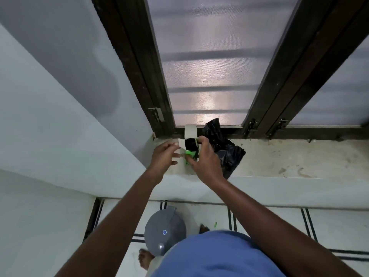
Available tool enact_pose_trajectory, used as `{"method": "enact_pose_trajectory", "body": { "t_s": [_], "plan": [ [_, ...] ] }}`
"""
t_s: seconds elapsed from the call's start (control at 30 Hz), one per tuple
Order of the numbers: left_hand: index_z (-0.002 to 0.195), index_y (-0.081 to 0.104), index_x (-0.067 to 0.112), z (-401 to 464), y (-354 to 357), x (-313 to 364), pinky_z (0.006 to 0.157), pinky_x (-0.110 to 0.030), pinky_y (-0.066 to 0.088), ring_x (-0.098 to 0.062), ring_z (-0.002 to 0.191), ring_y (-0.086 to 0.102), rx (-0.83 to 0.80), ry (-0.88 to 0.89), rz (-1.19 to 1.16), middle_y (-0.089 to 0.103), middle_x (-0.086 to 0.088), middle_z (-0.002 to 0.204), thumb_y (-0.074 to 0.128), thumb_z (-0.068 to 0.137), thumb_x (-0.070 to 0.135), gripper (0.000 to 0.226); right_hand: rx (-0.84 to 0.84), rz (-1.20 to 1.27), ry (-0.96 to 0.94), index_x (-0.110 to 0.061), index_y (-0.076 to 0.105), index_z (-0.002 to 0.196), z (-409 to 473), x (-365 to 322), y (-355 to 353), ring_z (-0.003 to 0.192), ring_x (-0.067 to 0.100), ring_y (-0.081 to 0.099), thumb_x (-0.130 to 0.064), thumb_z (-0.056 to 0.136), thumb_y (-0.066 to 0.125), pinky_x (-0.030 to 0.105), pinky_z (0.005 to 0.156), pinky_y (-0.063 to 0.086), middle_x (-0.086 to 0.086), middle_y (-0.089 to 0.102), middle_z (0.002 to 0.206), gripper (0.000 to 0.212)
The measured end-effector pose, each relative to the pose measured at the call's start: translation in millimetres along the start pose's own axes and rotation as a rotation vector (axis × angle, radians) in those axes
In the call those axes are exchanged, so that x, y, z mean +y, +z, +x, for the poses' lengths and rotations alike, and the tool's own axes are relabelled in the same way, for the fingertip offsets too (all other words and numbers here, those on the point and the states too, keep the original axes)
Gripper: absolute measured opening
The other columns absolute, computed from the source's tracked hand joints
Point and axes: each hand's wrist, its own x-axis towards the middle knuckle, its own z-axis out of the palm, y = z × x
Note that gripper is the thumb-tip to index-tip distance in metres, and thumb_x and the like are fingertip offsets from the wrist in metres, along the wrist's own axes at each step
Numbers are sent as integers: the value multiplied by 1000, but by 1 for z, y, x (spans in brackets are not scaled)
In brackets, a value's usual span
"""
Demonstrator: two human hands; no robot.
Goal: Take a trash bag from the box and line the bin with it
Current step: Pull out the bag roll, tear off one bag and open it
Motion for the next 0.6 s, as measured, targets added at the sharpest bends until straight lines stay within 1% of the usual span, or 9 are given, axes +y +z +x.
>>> {"method": "enact_pose_trajectory", "body": {
  "t_s": [0.1,0.2,0.27,0.33,0.37,0.43,0.47,0.5,0.6],
  "plan": [
    [115,82,27,5,-3,0,77,-32,59,-16,98,77,-33,86,83,80,8,112,69,106,33,17,-38,-11,-50,-23,46,147,-4,-2,-2,110,21,64,-45,96,84,38,82,54,2,59,137,68],
    [114,83,24,11,-5,-3,70,-29,56,-15,98,75,-22,142,193,80,6,114,76,101,30,16,-89,-10,-83,-26,49,149,-9,-6,-6,105,13,58,-47,95,80,37,84,54,-3,57,140,65],
    [110,82,23,13,-3,-4,64,-26,54,-14,96,74,-3,163,257,79,7,115,80,98,24,13,-91,57,-57,-33,54,144,-11,-9,-9,101,11,66,-51,99,69,41,88,59,-12,57,137,51],
    [106,81,23,15,-1,-4,62,-26,54,-14,94,74,2,167,280,78,7,114,82,96,22,10,-55,154,-20,-36,59,136,-10,-10,-11,93,7,75,-52,108,56,47,88,62,-15,63,132,33],
    [104,80,23,16,0,-4,62,-26,55,-14,94,75,-1,171,281,78,7,115,83,95,22,9,-32,176,-9,-36,61,131,-7,-9,-11,88,5,75,-51,110,52,48,86,62,-15,68,128,27],
    [102,78,23,17,1,-5,64,-27,58,-16,97,75,-7,182,273,77,5,116,83,96,19,9,-19,175,-5,-33,60,126,-1,-6,-12,78,3,75,-46,112,54,48,82,63,-13,72,122,19],
    [101,77,24,18,1,-7,65,-27,60,-17,99,76,-8,188,266,76,3,117,82,96,17,10,-30,178,-2,-32,59,126,1,-5,-13,76,3,75,-44,112,57,47,81,63,-13,72,123,19],
    [101,76,24,19,0,-9,67,-28,62,-17,101,76,-6,190,256,76,2,118,81,97,15,11,-50,184,10,-30,57,129,4,-4,-14,77,4,75,-42,111,61,46,80,64,-12,72,124,23],
    [106,73,24,21,-2,-13,72,-30,65,-19,103,77,-22,186,216,75,-1,119,81,97,11,18,-131,225,97,-22,45,154,14,-4,-19,88,6,74,-40,108,67,41,84,64,-7,68,130,54]
  ]
}}
